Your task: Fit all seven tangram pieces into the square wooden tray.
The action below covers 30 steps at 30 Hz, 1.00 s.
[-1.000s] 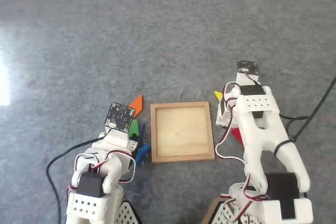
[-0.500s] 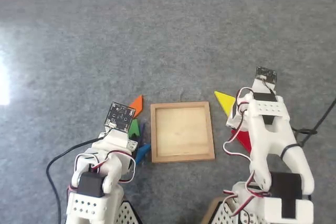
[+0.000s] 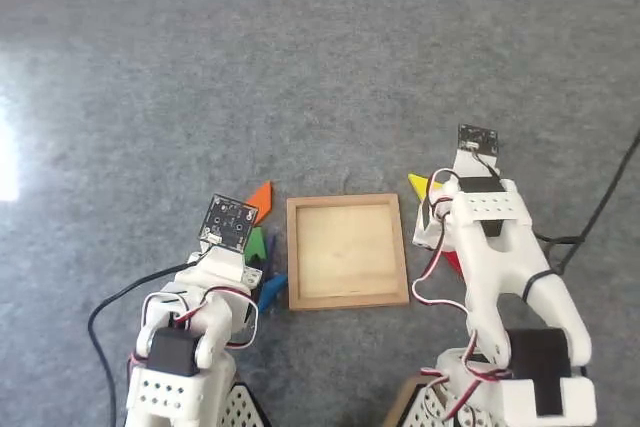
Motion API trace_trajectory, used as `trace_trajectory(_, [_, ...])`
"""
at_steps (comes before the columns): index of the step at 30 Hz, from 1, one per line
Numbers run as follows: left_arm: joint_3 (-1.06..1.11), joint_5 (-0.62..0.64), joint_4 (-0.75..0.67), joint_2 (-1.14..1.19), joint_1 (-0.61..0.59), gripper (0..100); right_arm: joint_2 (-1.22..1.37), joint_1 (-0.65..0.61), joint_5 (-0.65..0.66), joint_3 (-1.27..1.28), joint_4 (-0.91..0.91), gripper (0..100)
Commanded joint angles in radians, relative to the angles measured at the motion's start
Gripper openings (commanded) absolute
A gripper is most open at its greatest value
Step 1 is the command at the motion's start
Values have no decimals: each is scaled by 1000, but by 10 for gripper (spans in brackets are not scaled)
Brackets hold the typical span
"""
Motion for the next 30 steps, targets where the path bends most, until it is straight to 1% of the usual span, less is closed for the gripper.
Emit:
trace_trajectory(1, [-13,-2,5,-21,2,92,-5,50,11,-5,12,374])
trace_trajectory(4, [-13,-2,5,-21,2,92,-1,90,9,-5,12,373])
trace_trajectory(9, [-13,-2,5,-21,2,92,122,90,12,-35,-15,373])
trace_trajectory(12, [-13,-2,5,-21,2,92,186,87,14,-94,19,374])
trace_trajectory(26, [-13,-2,5,-21,2,92,203,93,15,-107,39,370])
trace_trajectory(28, [-13,-2,5,-21,2,92,203,94,15,-109,68,333])
trace_trajectory(30, [-13,-2,5,-21,2,92,203,94,15,-109,68,270])
